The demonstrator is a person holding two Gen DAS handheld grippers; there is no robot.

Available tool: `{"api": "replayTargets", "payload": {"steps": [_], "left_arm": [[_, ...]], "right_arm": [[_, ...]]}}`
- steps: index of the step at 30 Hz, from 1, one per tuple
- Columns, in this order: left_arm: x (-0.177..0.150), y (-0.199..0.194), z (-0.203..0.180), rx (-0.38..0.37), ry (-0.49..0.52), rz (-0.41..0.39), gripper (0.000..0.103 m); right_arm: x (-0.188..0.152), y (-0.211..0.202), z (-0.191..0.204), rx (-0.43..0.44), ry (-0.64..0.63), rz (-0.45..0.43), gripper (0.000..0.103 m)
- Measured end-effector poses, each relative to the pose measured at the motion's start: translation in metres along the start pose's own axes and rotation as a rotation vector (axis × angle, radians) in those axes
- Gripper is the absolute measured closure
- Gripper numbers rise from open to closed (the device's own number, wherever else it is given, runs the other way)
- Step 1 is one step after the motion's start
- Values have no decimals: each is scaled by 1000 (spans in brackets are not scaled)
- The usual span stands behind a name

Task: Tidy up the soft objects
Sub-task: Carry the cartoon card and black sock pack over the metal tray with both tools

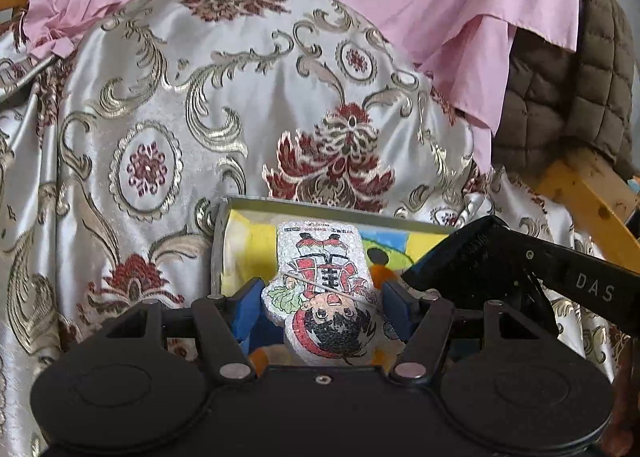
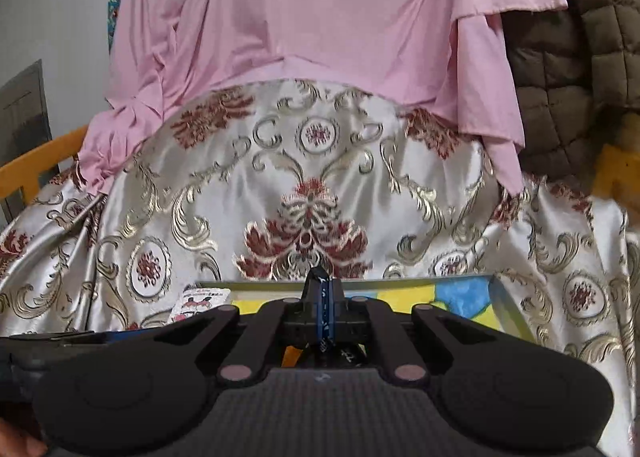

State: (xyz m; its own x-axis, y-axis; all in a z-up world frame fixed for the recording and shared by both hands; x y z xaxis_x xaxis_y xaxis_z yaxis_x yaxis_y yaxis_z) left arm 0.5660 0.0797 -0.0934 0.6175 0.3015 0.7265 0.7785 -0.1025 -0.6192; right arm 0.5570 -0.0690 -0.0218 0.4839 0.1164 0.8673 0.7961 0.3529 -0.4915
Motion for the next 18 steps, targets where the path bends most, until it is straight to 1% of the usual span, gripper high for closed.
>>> {"api": "replayTargets", "payload": {"steps": [4,11,18], "left_arm": [[-8,7,-2,14,21,19,37],[-11,9,-6,3,34,33,37],[-12,11,-8,-7,36,44,37]], "right_arm": [[-6,4,-2,3,3,23,100],[-17,10,-5,11,0,60,100],[-20,12,-2,-9,-22,84,100]]}}
Point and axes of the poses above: each gripper's, at about its wrist camera, not at the fingertips, and y roughly the way its jaws point, z to its left, x to its top, the point moved 8 cm from there along y, roughly the way its jaws point, and after that the axes turned 7 degrees about x, right-handed, at the moved point
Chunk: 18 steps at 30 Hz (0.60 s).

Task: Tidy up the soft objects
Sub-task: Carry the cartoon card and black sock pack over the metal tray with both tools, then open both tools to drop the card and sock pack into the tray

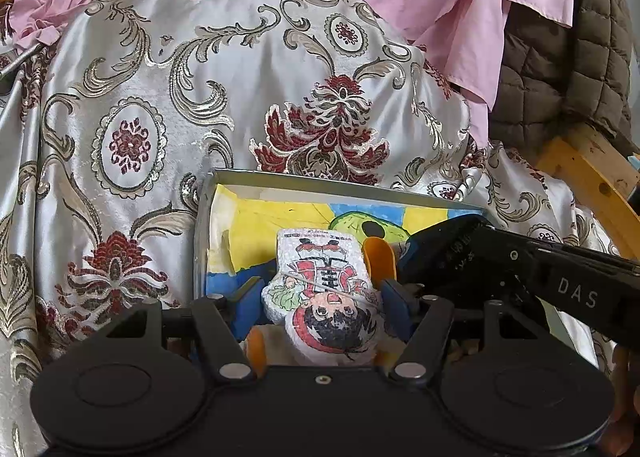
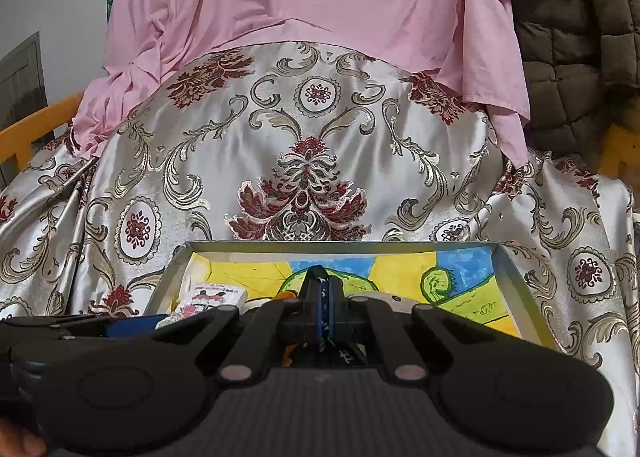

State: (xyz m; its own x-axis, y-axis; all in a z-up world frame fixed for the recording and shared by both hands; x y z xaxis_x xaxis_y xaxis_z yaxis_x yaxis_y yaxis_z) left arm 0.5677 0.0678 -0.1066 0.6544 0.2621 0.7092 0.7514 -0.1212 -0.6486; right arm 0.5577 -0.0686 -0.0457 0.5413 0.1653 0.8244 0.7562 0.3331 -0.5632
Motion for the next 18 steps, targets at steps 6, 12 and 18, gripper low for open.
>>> {"api": "replayTargets", "payload": {"steps": [6,12,18], "left_arm": [[-3,0,-2,4,19,2,37],[-4,-2,-2,4,16,-1,37],[-6,-3,-4,19,16,6,35]], "right_arm": [[-5,0,-4,-16,1,20,98],[-13,-1,-12,-19,20,34,91],[-16,-8,-18,-16,26,34,69]]}}
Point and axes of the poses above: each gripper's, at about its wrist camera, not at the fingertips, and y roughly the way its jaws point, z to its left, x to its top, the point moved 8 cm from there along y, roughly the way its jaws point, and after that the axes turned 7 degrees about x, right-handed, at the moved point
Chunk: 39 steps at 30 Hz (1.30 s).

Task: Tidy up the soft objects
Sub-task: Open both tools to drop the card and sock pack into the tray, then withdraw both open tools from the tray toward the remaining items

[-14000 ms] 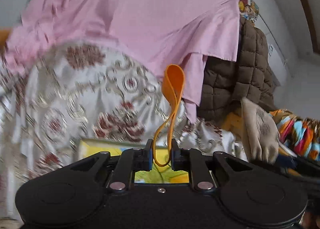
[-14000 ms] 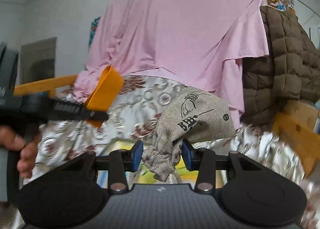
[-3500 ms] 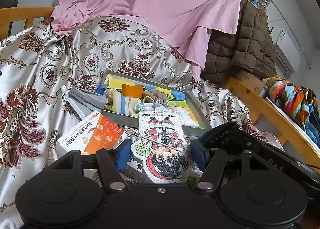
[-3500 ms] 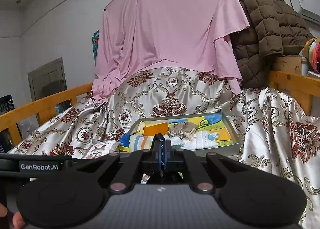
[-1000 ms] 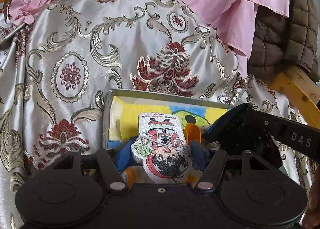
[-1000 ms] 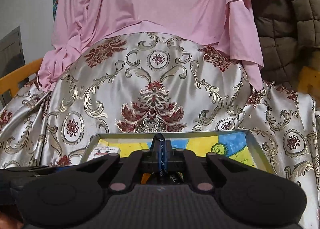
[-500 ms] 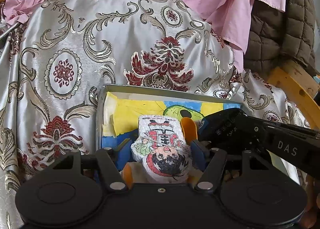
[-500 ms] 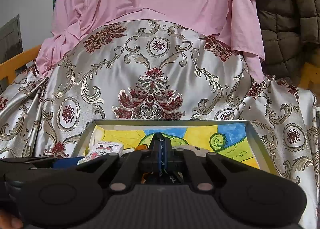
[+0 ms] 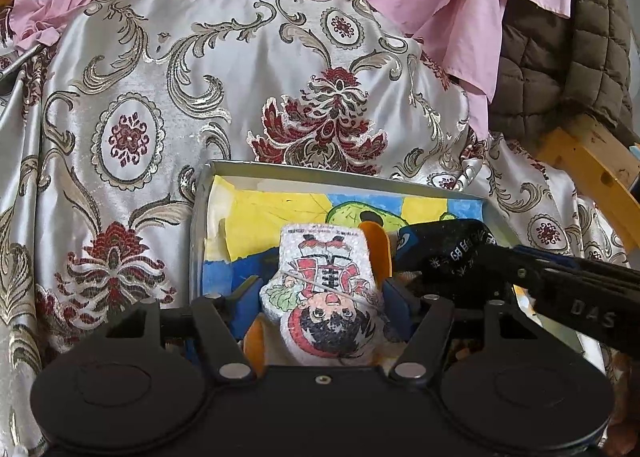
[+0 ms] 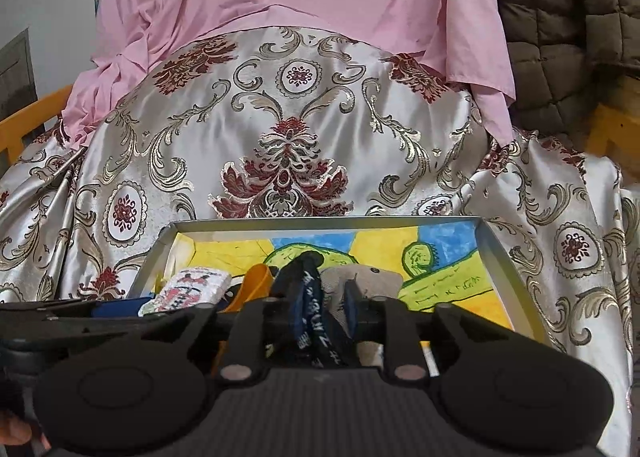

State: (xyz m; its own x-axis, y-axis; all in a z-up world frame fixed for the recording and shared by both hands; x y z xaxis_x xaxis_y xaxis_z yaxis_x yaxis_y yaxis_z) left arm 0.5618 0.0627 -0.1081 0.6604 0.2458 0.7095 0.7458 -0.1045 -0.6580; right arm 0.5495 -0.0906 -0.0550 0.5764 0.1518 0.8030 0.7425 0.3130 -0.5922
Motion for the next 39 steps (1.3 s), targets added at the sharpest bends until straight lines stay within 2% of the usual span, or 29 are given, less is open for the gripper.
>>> {"api": "replayTargets", "payload": {"steps": [4,9,13,18,20,25,30,39], "left_arm": [[-4,-4,-3,-7,-8,21,33],[-8,-22,-10,16,24,15,23],[-10,-40,-13,28,22,2,17],[-7,-75,-14,37,-25,-33,13],[-4,-93,-17,46,-28,-59,8],[3,-143,-26,52,-28,-130,5],[3,-191,-38,77,21,-196,2],[-26,-267,-64,79,105,-278,1]], "right_arm": [[-1,-11,-7,-5,3,-12,54],[-1,-33,-17,-17,24,-36,37],[0,-55,-24,-21,35,-54,31],[2,-89,-28,-3,48,-79,21],[3,-105,-27,1,46,-101,17],[4,-145,-23,8,42,-137,12],[-1,-184,-23,8,66,-162,6],[-20,-251,-22,13,86,-215,0]]}}
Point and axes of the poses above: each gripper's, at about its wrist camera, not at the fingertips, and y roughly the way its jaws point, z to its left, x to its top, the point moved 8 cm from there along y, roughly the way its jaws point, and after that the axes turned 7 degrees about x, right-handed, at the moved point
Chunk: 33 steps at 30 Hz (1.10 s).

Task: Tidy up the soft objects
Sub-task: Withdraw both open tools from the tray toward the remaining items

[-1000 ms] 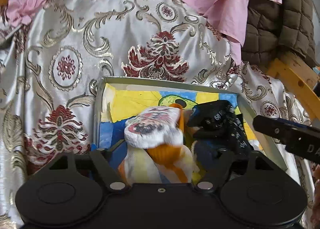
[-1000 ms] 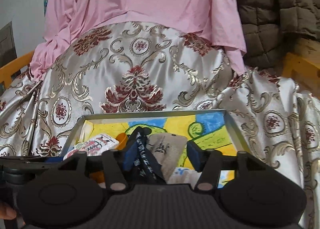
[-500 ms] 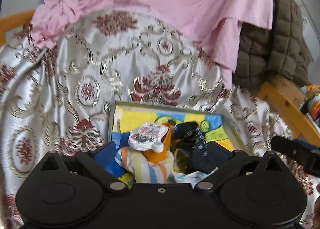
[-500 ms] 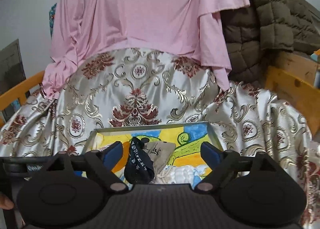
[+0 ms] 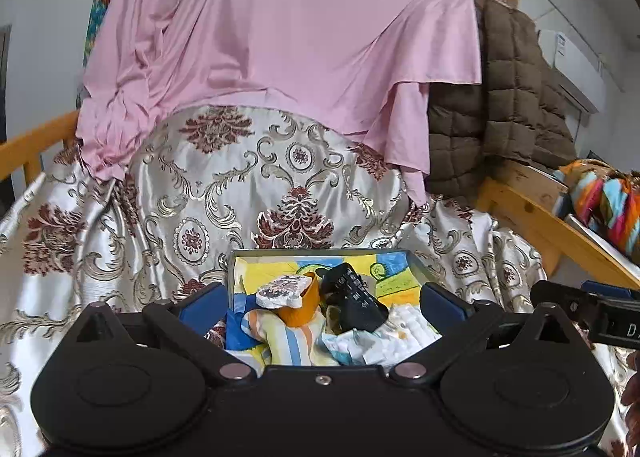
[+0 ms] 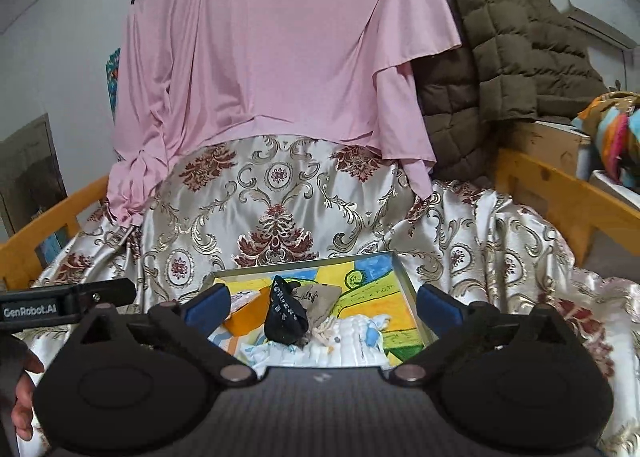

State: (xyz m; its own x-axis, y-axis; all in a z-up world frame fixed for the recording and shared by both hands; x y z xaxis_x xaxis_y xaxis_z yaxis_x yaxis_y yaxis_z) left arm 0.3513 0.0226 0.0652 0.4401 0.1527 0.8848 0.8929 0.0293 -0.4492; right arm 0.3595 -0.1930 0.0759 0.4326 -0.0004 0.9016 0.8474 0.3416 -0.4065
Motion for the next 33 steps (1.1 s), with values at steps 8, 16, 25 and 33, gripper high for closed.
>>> {"api": "replayTargets", "payload": {"steps": [8,16,25,33], "left_arm": [[-23,-55,-6,-20,8,-28,1],[-57,-88,-4,-3,51,-13,1],[-82,-114,7,45,59,-9,1],[-120,-125,17,67,84,80,1]], "right_arm": [[-11,-55,9,8,-20,-12,0],[-33,-98,20,-1,-17,-45,0],[-59,-125,36,-22,-34,-75,0],[-93,-142,46,-55,-41,-79,0]]}}
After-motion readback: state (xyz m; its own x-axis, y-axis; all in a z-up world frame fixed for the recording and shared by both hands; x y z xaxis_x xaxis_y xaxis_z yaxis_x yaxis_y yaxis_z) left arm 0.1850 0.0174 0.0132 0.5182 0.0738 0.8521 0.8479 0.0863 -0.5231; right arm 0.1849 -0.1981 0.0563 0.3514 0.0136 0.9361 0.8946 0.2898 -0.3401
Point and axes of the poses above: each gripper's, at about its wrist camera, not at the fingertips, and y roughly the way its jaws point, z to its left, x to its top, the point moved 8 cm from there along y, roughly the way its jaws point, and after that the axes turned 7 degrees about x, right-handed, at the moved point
